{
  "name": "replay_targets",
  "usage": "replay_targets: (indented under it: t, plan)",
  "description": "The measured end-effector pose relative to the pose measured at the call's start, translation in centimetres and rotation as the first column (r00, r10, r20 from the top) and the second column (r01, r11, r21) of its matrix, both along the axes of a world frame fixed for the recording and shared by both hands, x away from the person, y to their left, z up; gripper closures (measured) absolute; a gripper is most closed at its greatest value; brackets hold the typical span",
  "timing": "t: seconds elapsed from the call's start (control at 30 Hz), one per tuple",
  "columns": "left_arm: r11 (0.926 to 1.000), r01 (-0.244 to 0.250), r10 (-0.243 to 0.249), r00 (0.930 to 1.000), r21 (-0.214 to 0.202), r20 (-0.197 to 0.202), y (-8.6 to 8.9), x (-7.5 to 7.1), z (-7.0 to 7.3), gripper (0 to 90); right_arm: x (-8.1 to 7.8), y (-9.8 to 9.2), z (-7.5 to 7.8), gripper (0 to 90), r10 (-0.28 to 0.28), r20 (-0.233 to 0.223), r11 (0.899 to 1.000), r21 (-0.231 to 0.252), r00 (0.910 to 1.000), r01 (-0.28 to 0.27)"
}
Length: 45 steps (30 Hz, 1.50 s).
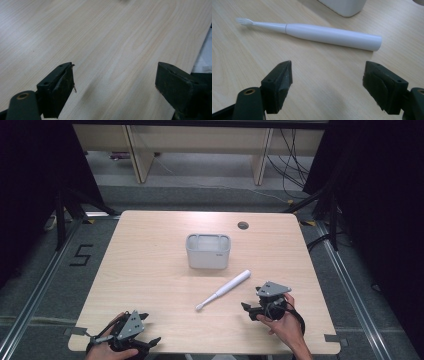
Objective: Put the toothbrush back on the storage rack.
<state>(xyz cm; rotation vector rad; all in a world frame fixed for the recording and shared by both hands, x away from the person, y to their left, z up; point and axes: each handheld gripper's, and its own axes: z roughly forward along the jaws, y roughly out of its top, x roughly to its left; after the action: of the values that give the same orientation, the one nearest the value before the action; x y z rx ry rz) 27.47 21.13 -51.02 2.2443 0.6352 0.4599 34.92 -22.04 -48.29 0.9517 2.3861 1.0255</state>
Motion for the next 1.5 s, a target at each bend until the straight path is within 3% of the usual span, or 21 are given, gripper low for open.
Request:
replay_targets:
  t: [0.13, 0.33, 0.47, 0.77, 0.87, 1.07, 1.1, 1.17, 1.5]
  plan:
    - [1.0, 0.001, -0.001, 1.0, 0.002, -0.002, 0.0, 0.1, 0.1, 14.8, 0.2, 0.3, 0.5, 31.7, 0.029, 0.014, 1.0, -0.001, 0.9995, -0.029]
    - [1.0, -0.005, 0.005, 1.0, 0.008, 0.003, 0.0, 0.1, 0.0, 14.8, 0.9, 0.8, 1.1, 53.8, 0.031, 0.045, 0.999, -0.016, 0.9985, -0.031]
    - [0.9999, -0.001, 0.001, 1.0, 0.014, -0.001, 0.1, 0.1, 0.1, 14.8, 1.9, 1.2, 1.1, 67.2, -0.017, 0.04, 1.0, 0.015, 0.9991, 0.016]
    - [1.0, 0.001, -0.001, 1.0, 0.0, -0.006, 0.1, 0.0, 0.0, 14.8, 4.7, 1.9, 1.0, 87.4, -0.005, 0.08, 1.0, 0.027, 0.9968, 0.003]
    - [0.9999, -0.001, 0.001, 1.0, 0.012, -0.003, 0.1, 0.1, 0.1, 14.8, 5.2, 2.0, 0.9, 89.4, -0.004, 0.081, 1.0, 0.009, 0.9967, 0.003]
    - [1.0, 0.0, 0.0, 1.0, 0.009, -0.003, 0.1, 0.1, 0.0, 14.8, 6.9, 2.0, 1.0, 90.0, -0.034, 0.095, 0.999, 0.037, 0.9949, 0.03]
    - [1.0, 0.001, 0.0, 1.0, 0.009, -0.003, 0.1, 0.1, 0.0, 14.8, 6.9, 2.1, 1.0, 90.0, -0.045, 0.076, 0.998, 0.046, 0.9961, 0.041]
    - [1.0, 0.004, -0.004, 1.0, 0.009, -0.005, 0.1, 0.1, 0.1, 14.8, 7.4, 2.0, 0.9, 90.0, -0.037, 0.096, 0.999, 0.036, 0.9947, 0.034]
    - [1.0, 0.003, -0.003, 1.0, 0.009, -0.004, 0.0, 0.1, 0.0, 14.8, 8.8, 2.9, 0.5, 90.0, -0.034, 0.078, 0.999, 0.021, 0.9964, 0.032]
